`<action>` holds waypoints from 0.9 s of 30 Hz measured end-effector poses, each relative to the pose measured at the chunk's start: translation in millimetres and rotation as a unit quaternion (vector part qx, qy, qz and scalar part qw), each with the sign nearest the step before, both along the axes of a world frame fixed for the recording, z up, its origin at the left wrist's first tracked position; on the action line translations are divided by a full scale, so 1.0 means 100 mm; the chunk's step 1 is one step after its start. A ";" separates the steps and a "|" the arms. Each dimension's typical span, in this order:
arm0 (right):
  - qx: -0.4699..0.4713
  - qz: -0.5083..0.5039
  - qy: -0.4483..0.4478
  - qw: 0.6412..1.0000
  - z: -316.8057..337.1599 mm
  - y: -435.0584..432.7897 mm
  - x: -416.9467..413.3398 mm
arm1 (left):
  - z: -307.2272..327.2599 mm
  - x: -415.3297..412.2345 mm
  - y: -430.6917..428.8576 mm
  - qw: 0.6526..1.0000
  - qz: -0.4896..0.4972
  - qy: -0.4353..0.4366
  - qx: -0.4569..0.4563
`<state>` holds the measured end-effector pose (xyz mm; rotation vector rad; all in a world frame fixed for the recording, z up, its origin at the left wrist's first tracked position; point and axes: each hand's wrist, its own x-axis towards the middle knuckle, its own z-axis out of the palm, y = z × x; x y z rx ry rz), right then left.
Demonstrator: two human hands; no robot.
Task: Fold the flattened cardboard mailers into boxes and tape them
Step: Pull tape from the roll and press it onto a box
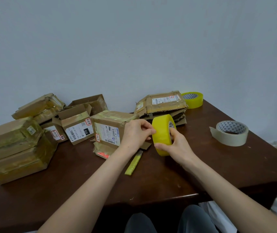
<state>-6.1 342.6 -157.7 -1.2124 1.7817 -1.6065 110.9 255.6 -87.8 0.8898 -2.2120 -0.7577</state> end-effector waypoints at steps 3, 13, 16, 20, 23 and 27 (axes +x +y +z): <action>0.001 -0.005 0.000 1.000 0.01 0.01 -0.01 | -0.03 0.00 0.02 1.000 -0.014 0.025 -0.007; 0.009 0.001 0.026 1.000 0.02 0.02 0.02 | 0.05 -0.01 0.00 0.996 0.026 -0.016 -0.087; 0.015 0.000 0.035 0.999 0.03 0.02 0.03 | 0.09 -0.05 0.01 0.975 0.033 -0.142 -0.168; 0.034 -0.009 0.059 0.998 0.08 -0.01 0.00 | 0.12 -0.02 0.03 0.952 0.034 -0.198 -0.230; 0.031 -0.027 0.036 0.999 0.14 -0.02 -0.07 | 0.15 0.02 0.04 0.964 0.028 -0.133 -0.227; 0.047 -0.017 0.071 0.996 0.16 -0.01 -0.04 | 0.14 0.01 0.01 0.999 0.012 -0.026 -0.045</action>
